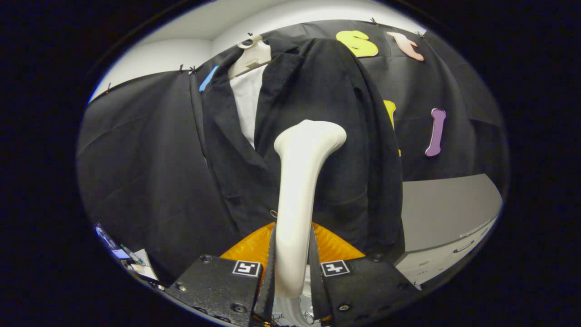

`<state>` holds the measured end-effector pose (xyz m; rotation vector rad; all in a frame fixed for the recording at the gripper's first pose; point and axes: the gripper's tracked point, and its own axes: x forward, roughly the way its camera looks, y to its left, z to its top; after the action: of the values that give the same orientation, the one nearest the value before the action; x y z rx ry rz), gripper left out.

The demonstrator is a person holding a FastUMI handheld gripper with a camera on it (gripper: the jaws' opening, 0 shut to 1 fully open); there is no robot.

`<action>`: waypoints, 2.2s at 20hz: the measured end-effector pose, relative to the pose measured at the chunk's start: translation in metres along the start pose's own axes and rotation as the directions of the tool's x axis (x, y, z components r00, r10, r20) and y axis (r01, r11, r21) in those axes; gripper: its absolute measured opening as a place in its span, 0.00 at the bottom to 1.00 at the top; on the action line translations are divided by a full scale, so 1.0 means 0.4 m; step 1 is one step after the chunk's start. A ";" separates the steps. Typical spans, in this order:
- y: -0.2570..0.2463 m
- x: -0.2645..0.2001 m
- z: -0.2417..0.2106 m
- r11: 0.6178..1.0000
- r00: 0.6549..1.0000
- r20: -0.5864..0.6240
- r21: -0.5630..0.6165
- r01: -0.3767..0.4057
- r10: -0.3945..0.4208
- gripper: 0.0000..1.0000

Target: Iron the clothes twice with a garment steamer, once on the left side and once on the right side.

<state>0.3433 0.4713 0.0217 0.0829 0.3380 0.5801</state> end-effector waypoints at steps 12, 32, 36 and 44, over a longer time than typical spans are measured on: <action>-0.024 0.035 -0.179 0.999 0.992 -0.119 0.014 0.035 -0.034 0.36; -0.038 0.054 -0.435 0.997 0.959 -0.280 0.048 0.056 -0.041 0.35; -0.032 0.025 -0.413 0.996 0.964 -0.261 0.058 0.061 -0.043 0.35; 0.053 -0.158 -0.180 0.997 0.998 -0.062 0.062 0.035 -0.031 0.36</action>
<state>0.2585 0.4529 -0.0243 0.1199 0.4168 0.5399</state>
